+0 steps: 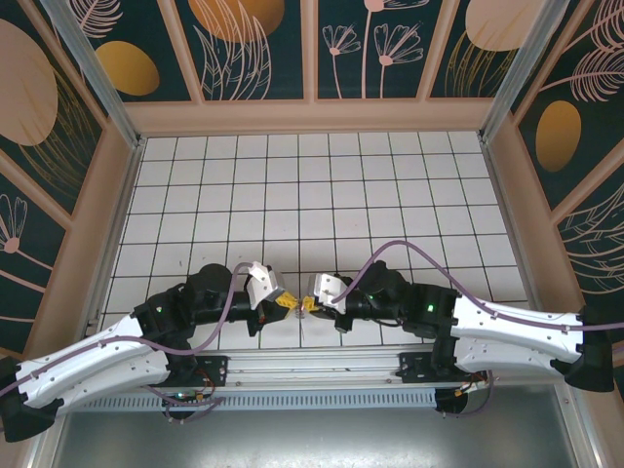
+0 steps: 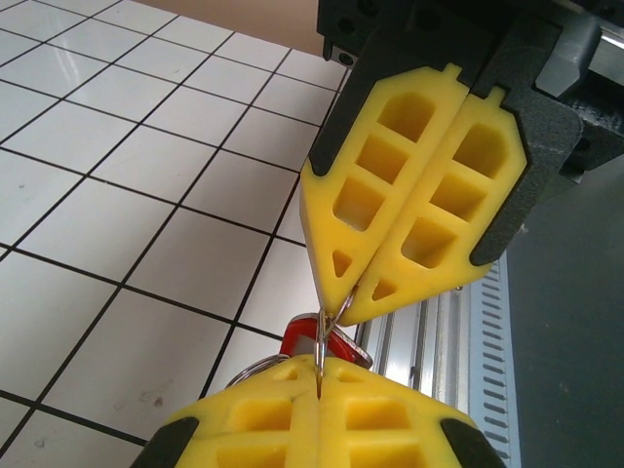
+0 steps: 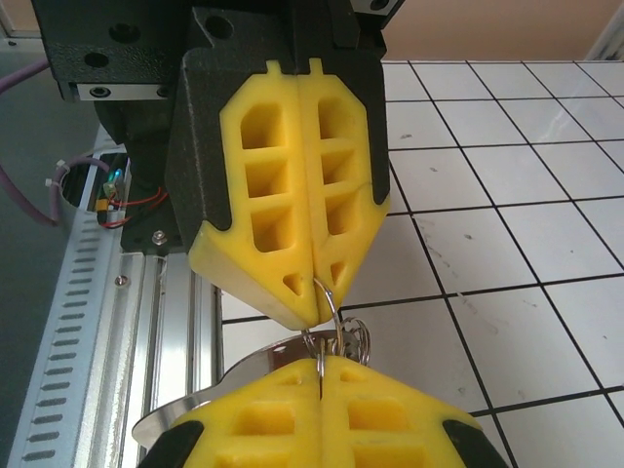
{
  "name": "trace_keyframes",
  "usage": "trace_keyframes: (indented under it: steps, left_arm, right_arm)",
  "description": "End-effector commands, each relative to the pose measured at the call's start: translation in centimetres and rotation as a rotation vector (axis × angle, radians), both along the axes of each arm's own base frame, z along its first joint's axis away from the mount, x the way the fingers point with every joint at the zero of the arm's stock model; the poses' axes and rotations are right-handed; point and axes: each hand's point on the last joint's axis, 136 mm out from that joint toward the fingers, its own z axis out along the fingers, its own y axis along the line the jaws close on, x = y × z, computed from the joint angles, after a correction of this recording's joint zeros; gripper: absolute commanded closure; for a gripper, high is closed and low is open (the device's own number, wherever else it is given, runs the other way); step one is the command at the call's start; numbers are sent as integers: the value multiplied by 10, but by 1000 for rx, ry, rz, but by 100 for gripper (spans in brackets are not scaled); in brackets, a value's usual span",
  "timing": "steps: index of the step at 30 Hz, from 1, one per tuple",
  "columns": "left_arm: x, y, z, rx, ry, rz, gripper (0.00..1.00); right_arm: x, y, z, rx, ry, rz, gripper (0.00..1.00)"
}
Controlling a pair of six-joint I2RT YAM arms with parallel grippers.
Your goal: Put the keys on the keyring
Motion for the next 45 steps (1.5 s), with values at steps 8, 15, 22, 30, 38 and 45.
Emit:
trace_keyframes:
  steps: [8, 15, 22, 30, 38, 45]
  left_arm:
    - [-2, -4, 36, -106, -50, -17, 100]
    - [-2, -4, 36, -109, -50, -14, 100]
    - [-1, -4, 37, -113, -53, -13, 100]
    - [0, -3, 37, -111, -55, -3, 100]
    - [-1, -3, 38, -121, -56, -5, 100]
    - [-6, 0, 47, -156, -73, -24, 100]
  right_arm:
    - [-5, 0, -9, -17, -41, 11, 97]
    - [-6, -2, -7, 2, -47, 9, 90]
    - [-10, -3, -4, 23, -50, 21, 86]
    - [-24, -6, 7, 85, -63, 60, 85]
    - [-16, -3, 7, 82, -75, 18, 84]
    - [-4, -18, 44, 239, -59, -77, 84]
